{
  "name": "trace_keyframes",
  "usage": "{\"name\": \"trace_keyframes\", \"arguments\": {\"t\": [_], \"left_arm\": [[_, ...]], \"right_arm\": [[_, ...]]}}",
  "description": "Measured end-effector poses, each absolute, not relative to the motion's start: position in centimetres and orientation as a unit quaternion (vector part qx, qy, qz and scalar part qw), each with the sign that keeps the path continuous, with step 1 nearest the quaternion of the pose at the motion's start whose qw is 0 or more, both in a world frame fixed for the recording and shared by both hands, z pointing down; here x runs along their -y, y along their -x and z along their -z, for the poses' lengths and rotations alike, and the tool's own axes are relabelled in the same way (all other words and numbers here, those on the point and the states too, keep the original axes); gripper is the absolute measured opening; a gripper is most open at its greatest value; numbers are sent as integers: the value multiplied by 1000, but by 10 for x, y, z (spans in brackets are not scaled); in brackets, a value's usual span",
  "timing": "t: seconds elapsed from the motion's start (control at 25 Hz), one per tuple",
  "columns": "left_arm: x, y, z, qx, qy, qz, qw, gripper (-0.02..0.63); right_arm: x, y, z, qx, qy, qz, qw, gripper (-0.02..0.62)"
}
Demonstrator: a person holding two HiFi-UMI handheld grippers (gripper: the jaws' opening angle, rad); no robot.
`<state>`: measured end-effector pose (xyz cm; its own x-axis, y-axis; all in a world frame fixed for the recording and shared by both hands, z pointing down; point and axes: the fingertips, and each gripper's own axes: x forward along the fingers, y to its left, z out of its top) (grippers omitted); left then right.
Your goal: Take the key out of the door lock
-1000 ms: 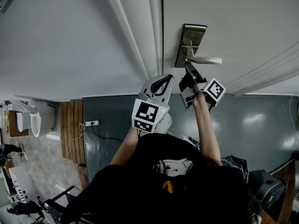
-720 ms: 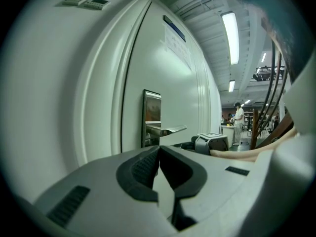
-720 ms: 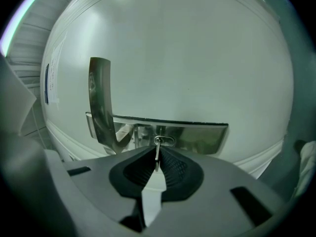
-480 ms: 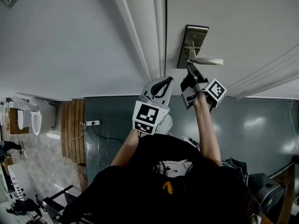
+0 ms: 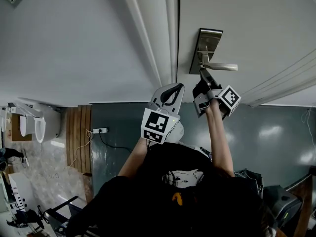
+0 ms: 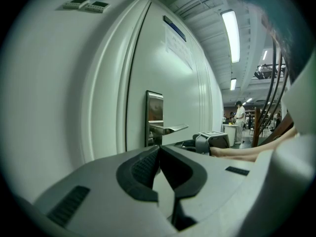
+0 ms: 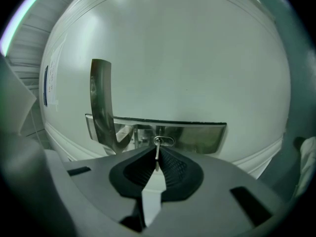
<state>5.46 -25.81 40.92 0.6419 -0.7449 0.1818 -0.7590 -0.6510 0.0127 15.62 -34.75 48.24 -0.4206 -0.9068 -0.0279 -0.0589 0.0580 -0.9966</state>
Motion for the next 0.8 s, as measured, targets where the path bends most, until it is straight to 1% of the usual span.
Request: {"name": "trace_keyframes", "arguments": {"t": [0.48,0.8], "left_arm": [[258,-58,-416,405,-910,-81,48,9],[249,-55,-413,405,-910,-78,46,9]], "right_arm": [[335,-158,-487,-624,391,565,372,21],[317,-158,-486,-642,403,551,350,20]]}}
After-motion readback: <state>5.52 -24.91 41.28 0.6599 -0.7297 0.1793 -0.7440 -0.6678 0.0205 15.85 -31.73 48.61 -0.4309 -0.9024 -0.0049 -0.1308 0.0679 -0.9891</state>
